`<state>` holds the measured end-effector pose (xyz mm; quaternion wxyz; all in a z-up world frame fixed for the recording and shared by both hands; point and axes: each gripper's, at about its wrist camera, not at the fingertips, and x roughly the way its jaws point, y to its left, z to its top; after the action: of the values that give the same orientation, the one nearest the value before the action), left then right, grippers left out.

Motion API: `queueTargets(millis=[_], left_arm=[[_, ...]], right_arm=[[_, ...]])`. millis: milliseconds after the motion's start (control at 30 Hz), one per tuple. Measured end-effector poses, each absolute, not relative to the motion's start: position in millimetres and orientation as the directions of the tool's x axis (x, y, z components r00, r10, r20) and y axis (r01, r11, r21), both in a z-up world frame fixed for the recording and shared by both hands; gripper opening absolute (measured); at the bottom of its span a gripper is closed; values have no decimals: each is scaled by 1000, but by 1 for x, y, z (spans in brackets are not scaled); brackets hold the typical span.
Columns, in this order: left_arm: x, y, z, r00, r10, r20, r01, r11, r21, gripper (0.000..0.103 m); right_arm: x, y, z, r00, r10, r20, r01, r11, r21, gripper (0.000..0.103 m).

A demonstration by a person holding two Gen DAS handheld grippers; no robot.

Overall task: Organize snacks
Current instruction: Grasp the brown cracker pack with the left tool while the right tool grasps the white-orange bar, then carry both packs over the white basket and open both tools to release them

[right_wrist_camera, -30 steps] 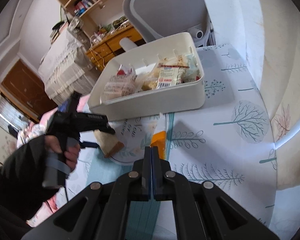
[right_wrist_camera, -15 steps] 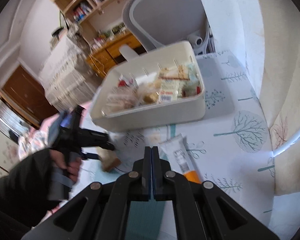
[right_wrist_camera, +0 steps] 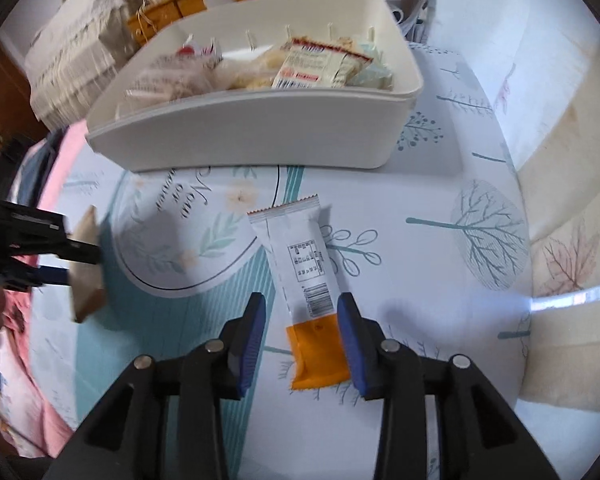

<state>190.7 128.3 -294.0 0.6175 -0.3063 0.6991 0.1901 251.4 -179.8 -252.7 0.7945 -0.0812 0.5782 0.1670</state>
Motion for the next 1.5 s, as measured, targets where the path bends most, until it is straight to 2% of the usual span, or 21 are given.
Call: queueTargets(millis=[400, 567, 833, 1033, 1300, 1500], left_arm=[[183, 112, -218, 31, -202, -979, -605, 775, -180, 57], [199, 110, -194, 70, -194, -978, -579, 791, -198, 57], [218, 114, -166, 110, -159, -981, -575, 795, -193, 57], [240, 111, -153, 144, -139, -980, -543, 817, -196, 57], [281, 95, -139, 226, -156, -962, -431, 869, -242, 58], [319, 77, -133, 289, -154, -945, -320, 915, -246, 58]], right_arm=[[268, -168, -280, 228, 119, -966, -390, 920, 21, 41], [268, -168, -284, 204, 121, -972, -383, 923, 34, 36], [268, -168, -280, 46, 256, -966, -335, 915, 226, 35], [261, -152, -245, -4, 420, -908, -416, 825, 383, 35], [274, -151, -173, 163, 626, -762, -507, 716, 480, 35], [303, -171, -150, 379, 654, -654, -453, 748, 485, 35]])
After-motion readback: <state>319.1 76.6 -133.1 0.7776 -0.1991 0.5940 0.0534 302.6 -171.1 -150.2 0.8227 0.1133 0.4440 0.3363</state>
